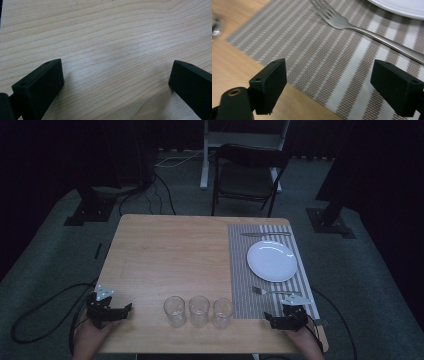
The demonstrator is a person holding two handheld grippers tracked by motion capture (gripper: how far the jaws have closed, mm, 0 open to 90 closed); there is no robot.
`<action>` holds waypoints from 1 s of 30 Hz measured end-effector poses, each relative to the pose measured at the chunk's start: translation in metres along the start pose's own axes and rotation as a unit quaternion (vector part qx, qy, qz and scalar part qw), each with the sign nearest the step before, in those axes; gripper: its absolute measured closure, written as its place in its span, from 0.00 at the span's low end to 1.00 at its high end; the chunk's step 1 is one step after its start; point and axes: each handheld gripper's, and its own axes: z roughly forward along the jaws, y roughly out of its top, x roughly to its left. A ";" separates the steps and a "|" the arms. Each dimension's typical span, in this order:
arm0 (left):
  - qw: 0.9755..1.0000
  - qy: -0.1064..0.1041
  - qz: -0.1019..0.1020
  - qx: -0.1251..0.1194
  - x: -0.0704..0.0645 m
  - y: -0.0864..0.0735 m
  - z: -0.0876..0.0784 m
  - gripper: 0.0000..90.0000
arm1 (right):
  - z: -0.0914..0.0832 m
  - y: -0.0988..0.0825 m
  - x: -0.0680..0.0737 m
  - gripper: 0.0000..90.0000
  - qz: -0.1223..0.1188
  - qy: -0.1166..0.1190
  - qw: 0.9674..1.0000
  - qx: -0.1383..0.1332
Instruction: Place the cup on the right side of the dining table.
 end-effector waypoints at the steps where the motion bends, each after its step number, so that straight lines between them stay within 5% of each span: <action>1: 1.000 0.000 0.000 0.000 0.000 0.000 0.000 0.00 | -0.002 0.001 0.001 0.15 -0.002 0.002 1.000 -0.003; 30: 1.000 -0.001 0.001 0.000 0.000 0.000 0.000 0.00 | -0.038 0.044 0.030 0.15 -0.047 0.069 0.995 -0.062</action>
